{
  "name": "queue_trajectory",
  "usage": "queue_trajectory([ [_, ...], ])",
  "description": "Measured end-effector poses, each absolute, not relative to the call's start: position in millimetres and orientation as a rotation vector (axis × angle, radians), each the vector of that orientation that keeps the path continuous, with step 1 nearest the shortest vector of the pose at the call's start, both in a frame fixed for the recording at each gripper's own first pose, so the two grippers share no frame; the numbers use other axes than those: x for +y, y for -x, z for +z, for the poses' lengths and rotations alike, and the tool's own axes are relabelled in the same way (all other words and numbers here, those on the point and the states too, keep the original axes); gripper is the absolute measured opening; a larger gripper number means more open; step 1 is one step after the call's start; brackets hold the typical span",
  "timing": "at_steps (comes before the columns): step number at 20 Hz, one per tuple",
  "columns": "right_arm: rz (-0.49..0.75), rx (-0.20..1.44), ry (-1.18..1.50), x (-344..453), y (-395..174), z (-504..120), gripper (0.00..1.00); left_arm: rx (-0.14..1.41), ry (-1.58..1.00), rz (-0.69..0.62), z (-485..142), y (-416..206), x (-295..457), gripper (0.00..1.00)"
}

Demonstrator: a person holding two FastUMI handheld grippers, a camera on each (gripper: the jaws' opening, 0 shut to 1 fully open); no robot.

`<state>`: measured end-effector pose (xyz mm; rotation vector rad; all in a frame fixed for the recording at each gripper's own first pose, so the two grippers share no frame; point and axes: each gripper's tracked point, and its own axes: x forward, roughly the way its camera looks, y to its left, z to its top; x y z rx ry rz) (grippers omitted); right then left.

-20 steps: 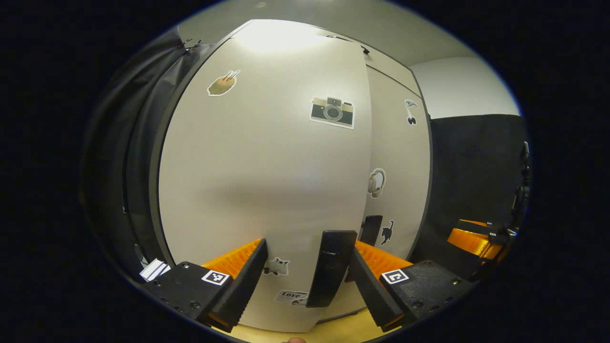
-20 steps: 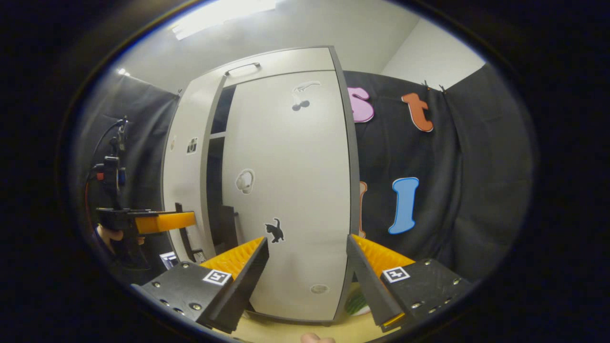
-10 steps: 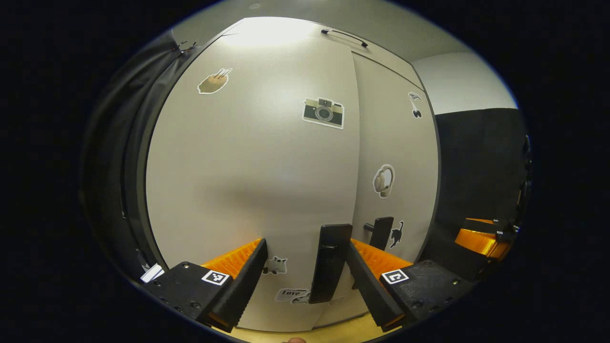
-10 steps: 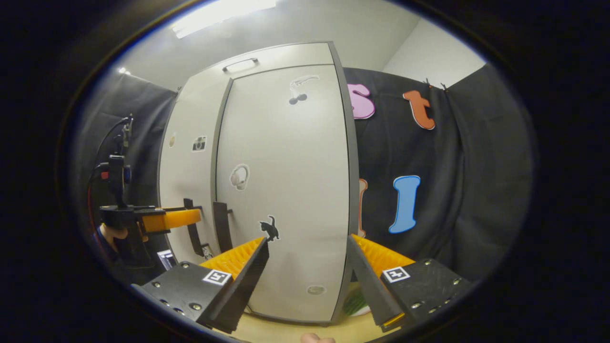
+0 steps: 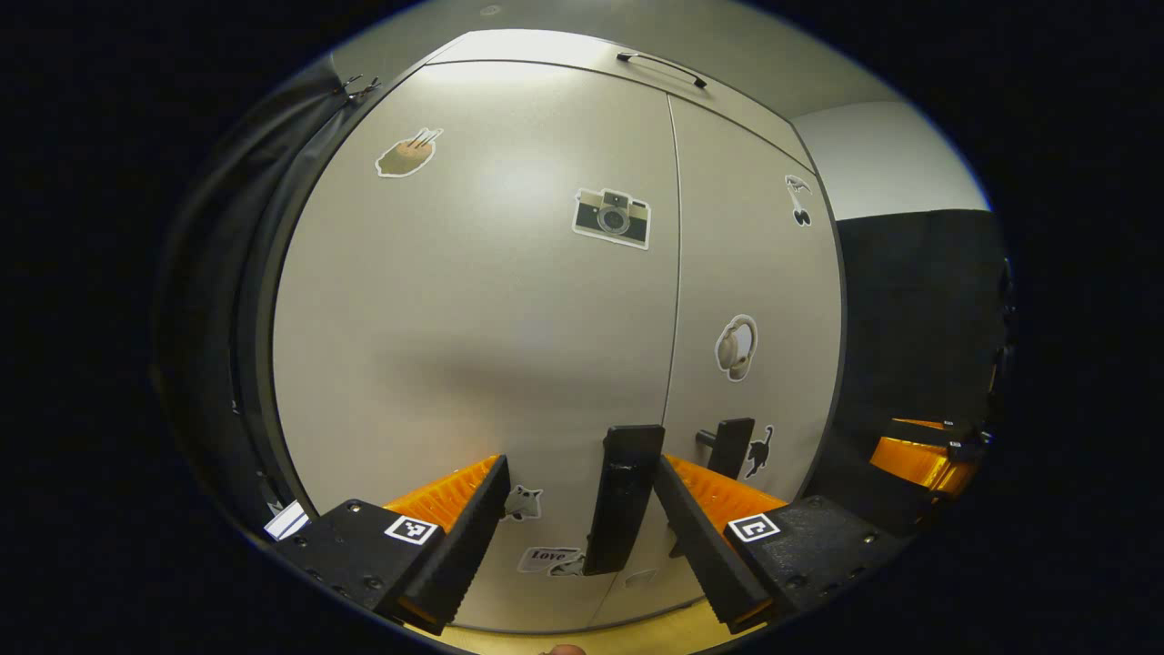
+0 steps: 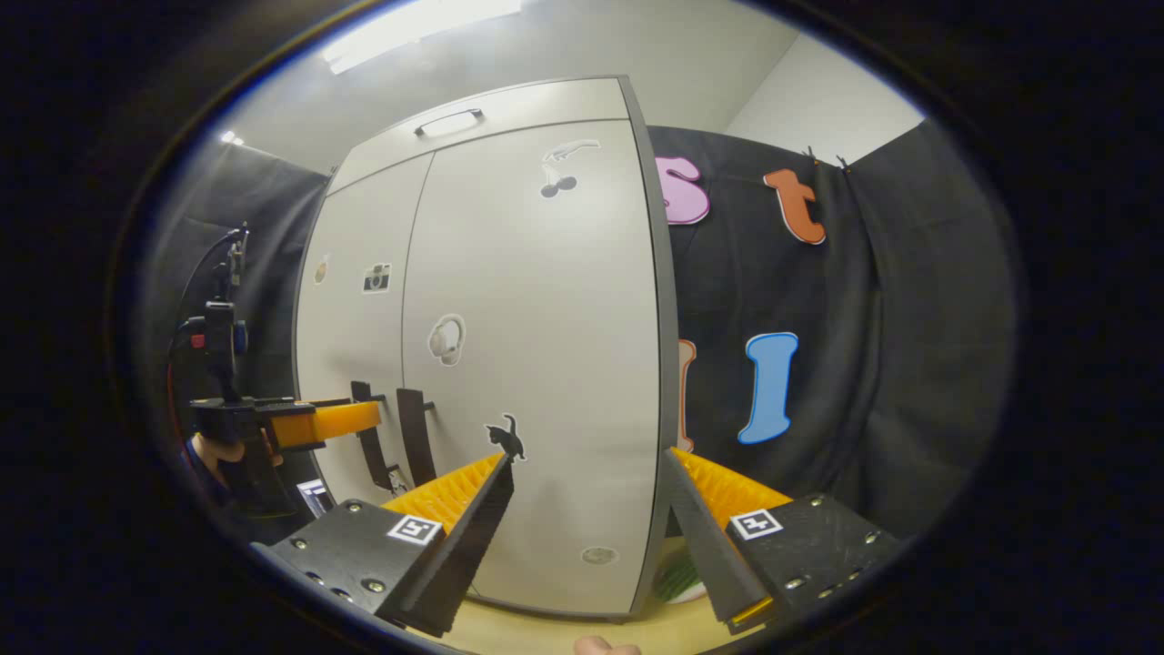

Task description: Grasp the bottle in the cabinet with the left hand and place it on the coaster, then close the right door with the right hand and the left door with the left hand.

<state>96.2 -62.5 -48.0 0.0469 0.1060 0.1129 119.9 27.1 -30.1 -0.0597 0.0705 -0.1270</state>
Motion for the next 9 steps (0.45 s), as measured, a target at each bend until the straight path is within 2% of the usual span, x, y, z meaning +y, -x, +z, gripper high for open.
queue_trajectory([
  [4,0.089,0.052,-0.05,-61,-75,-10,0.99,0.01,0.014,-0.089,14,-73,25,0.95],
  [5,0.091,0.041,-0.065,-59,-67,0,0.99,-0.01,0.0,-0.084,26,-60,22,0.91],
  [7,0.094,0.03,-0.096,-57,-57,13,0.96,-0.041,-0.046,-0.069,47,-37,19,0.94],
  [9,0.093,0.019,-0.112,-57,-45,23,0.99,-0.067,-0.087,-0.074,61,-17,9,0.94],
])
